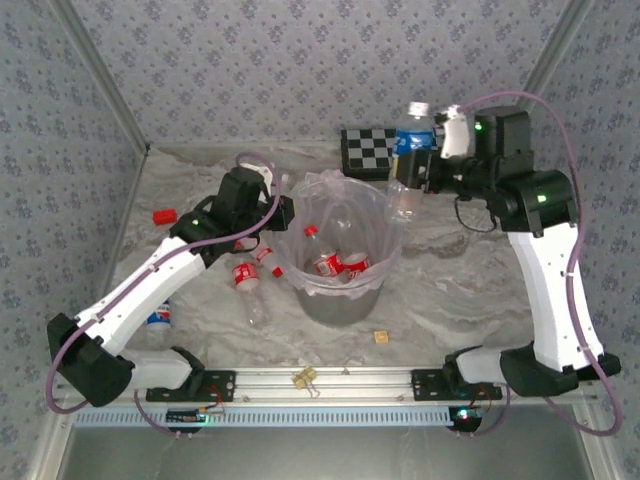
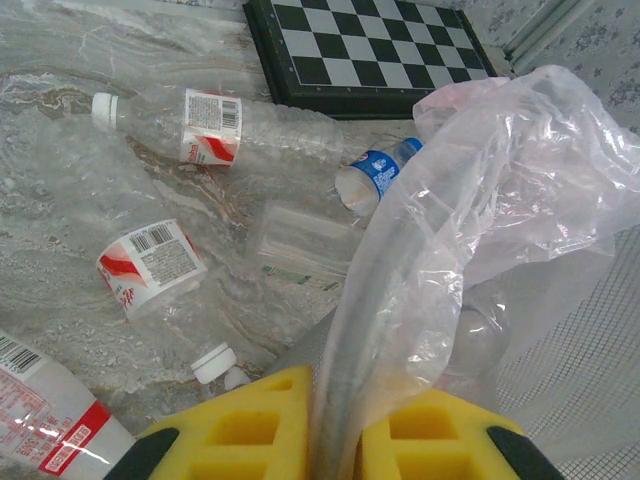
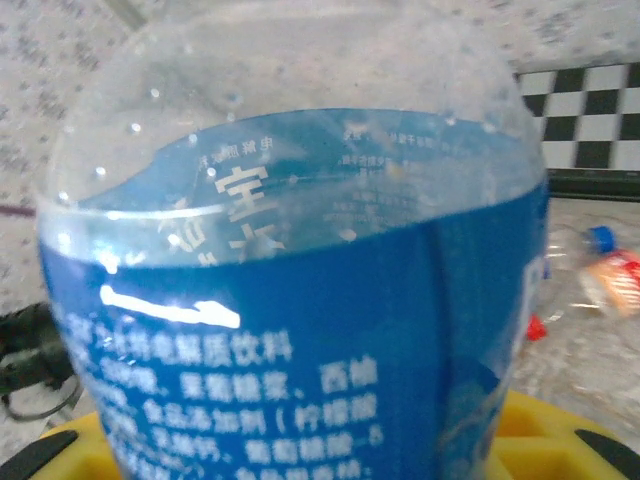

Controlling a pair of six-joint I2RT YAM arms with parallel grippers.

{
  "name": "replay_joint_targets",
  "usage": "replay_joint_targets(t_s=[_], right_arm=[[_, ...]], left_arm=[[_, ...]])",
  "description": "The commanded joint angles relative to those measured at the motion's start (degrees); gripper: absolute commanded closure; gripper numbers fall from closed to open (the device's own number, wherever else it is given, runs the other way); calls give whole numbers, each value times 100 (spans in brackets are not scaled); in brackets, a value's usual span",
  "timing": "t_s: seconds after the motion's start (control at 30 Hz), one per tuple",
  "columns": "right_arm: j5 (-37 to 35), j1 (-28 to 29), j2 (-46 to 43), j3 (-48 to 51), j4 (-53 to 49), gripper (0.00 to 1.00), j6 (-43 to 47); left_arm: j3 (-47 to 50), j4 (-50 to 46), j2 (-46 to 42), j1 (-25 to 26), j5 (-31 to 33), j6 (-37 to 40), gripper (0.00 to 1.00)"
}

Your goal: Put the plastic bottles in the bin

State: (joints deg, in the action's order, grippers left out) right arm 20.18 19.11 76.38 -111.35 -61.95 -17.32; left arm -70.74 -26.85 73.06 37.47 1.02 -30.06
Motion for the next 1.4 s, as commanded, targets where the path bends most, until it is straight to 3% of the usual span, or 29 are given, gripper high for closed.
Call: replay_joint_targets(t_s=[0.0,0.13,0.37,0.5,0.77,1.37], right_arm=[[-89,509,277,-292,-11,84,212],[-460,1179,699,-503,-266,92,498],[-1861,2286,1513,-744,-1411,98,876],[-2260,2661,1613,-273,-1450,100,728],[-1994,2747,1163,1170,-325,100,19],[-1680,2741,1888,2286,278,100,-984]], left_arm=[[6,-231,165,1,387,301,100],[41,-181,66,14,491,221,100],[6,-222,-59,10,667,163,100],[-20,-250,-141,32,834,137,100],[221,163,-266,31,815,168,100],[219,321,-181,32,639,317,100]])
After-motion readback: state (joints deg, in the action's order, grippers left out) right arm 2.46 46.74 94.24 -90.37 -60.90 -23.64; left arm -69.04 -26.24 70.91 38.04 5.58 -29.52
